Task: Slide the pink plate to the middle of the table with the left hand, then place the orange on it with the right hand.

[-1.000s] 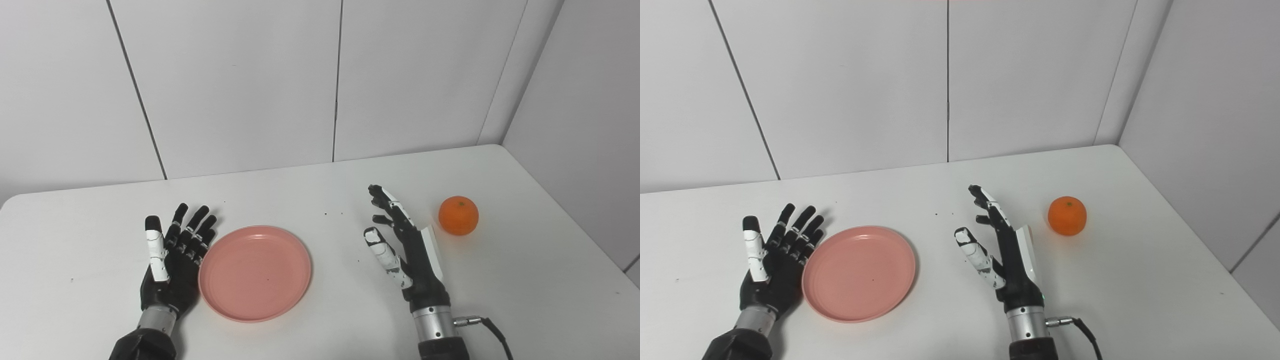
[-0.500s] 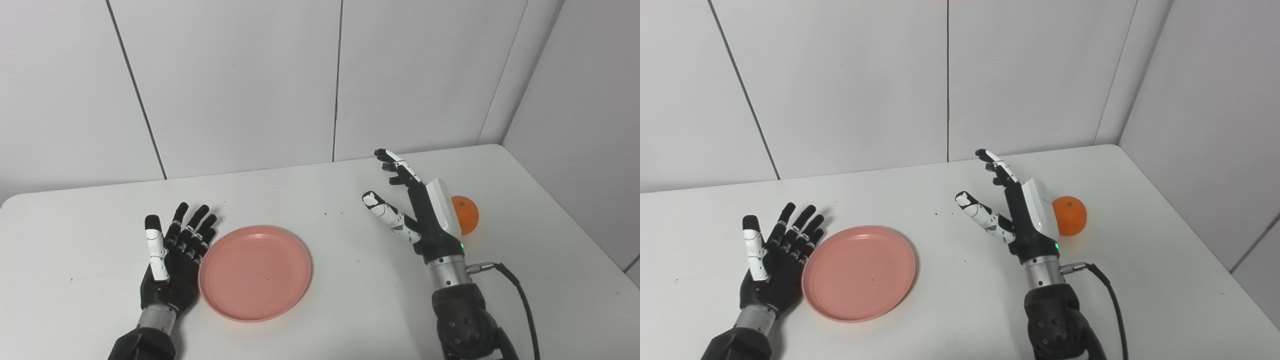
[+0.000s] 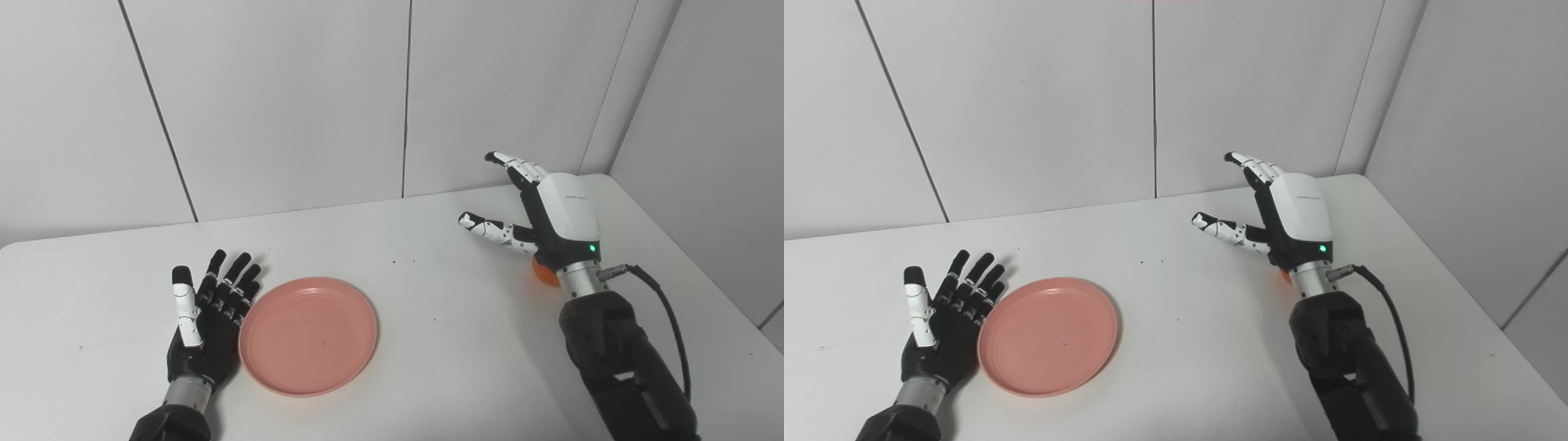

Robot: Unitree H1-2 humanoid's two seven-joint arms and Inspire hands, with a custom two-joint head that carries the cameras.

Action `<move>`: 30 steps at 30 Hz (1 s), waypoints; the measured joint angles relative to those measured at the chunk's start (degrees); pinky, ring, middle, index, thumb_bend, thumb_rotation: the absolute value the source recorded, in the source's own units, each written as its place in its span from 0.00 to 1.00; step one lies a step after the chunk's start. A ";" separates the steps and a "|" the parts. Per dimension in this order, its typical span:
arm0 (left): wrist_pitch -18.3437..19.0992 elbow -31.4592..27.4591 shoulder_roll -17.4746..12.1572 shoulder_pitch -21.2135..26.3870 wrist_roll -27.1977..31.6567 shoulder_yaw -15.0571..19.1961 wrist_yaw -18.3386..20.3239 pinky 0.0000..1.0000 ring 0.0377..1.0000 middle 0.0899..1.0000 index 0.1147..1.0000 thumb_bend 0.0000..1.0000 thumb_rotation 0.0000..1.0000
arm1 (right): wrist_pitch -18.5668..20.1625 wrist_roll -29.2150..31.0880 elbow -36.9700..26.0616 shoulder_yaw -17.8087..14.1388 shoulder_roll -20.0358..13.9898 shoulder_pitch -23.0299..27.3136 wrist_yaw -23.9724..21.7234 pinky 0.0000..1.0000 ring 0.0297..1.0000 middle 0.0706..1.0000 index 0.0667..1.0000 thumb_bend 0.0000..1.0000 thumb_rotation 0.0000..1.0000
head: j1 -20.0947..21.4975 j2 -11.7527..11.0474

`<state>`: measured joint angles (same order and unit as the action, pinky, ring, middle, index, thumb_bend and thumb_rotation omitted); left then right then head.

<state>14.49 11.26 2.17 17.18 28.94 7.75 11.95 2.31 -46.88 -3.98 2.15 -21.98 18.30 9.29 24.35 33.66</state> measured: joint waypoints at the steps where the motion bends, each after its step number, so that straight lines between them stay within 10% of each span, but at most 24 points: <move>1: 0.00 0.05 -0.05 0.05 0.00 0.00 0.06 1.00 0.89 0.88 1.00 0.91 0.83 | 0.00 -0.92 0.84 0.31 -0.72 0.05 0.00 0.73 0.78 0.78 0.76 0.96 1.00 | 0.00 -0.09; 30: 0.00 0.30 -0.63 0.21 0.02 -0.14 0.42 1.00 0.88 0.87 1.00 0.93 0.82 | 5.20 -9.68 13.98 1.40 -4.58 0.15 -0.37 0.86 0.79 0.77 0.74 0.92 1.00 | -0.18 0.26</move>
<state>14.49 11.56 1.54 17.38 28.96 7.61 12.37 7.50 -56.56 10.00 3.55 -26.56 18.45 8.92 24.17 33.93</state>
